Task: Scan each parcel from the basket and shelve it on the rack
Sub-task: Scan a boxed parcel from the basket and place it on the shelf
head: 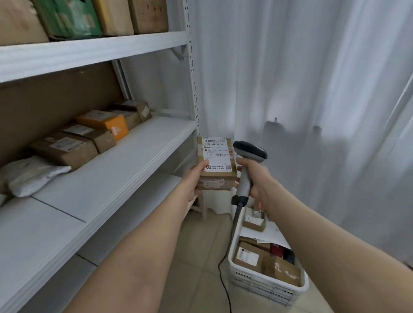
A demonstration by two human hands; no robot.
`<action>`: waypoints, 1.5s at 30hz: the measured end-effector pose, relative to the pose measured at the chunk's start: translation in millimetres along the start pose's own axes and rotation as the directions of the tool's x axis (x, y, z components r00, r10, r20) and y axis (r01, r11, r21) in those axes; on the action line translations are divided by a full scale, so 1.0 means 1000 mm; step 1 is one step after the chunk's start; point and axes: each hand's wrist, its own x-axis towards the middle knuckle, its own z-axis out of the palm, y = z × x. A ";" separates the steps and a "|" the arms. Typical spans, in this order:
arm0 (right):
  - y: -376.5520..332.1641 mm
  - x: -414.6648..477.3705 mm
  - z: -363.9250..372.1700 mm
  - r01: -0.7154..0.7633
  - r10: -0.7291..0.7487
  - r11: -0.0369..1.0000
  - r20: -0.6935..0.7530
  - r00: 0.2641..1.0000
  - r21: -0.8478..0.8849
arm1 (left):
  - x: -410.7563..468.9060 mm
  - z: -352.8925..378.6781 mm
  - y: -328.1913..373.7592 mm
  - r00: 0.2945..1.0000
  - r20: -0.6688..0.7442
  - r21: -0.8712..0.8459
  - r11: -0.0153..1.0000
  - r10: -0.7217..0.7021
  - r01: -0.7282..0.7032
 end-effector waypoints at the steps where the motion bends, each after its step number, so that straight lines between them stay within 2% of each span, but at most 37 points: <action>1: 0.005 -0.003 0.012 0.000 -0.001 1.000 0.034 0.999 0.015 | -0.007 -0.012 0.002 1.000 -0.008 0.005 1.000 0.008 -0.008; 11: 0.041 -0.064 0.091 -0.022 0.018 1.000 0.276 0.961 0.013 | -0.113 -0.118 0.010 0.971 -0.235 0.112 0.994 0.040 -0.014; 16: 0.061 -0.102 0.131 -0.053 0.069 0.997 0.377 0.924 -0.052 | -0.172 -0.165 0.003 0.936 -0.345 0.114 0.993 0.070 -0.032; 30: 0.138 -0.179 0.276 -0.124 0.198 0.979 0.586 0.786 -0.164 | -0.268 -0.307 -0.010 0.729 -0.685 -0.105 0.989 0.007 -0.108; 35: 0.174 -0.193 0.352 -0.174 0.249 0.968 0.611 0.751 -0.181 | -0.276 -0.388 -0.013 0.613 -0.788 -0.199 0.963 -0.049 -0.179; 39: 0.205 -0.197 0.417 -0.234 0.300 0.954 0.633 0.714 -0.188 | -0.273 -0.457 -0.015 0.544 -0.834 -0.238 0.951 -0.096 -0.196; 45: 0.250 -0.181 0.489 -0.263 0.341 0.940 0.609 0.716 -0.217 | -0.255 -0.535 -0.024 0.494 -0.851 -0.282 0.949 -0.179 -0.143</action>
